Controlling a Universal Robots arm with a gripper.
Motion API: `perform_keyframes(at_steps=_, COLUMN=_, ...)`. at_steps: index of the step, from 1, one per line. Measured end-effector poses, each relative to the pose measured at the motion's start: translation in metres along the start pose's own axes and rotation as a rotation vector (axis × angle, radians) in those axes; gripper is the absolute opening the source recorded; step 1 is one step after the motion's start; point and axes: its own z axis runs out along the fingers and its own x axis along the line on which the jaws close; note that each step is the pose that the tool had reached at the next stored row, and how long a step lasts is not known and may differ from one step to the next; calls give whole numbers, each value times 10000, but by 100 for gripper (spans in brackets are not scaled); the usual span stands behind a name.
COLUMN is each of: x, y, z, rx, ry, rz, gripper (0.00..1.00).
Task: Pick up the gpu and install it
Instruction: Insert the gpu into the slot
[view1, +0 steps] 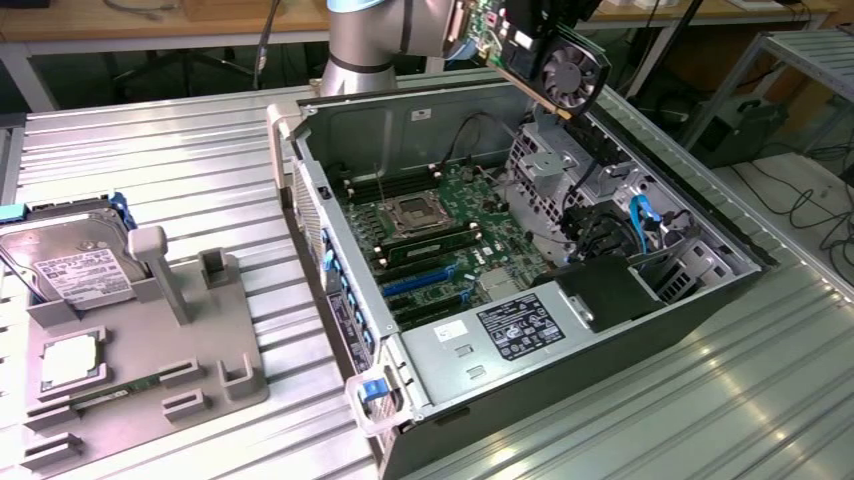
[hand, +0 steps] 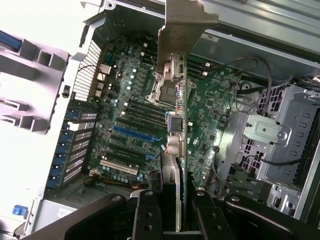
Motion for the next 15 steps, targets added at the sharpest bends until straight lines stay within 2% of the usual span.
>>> perform_keyframes(at_steps=15, x=4, y=-12, z=1, rx=-1, ry=21, rz=-502, gripper=28)
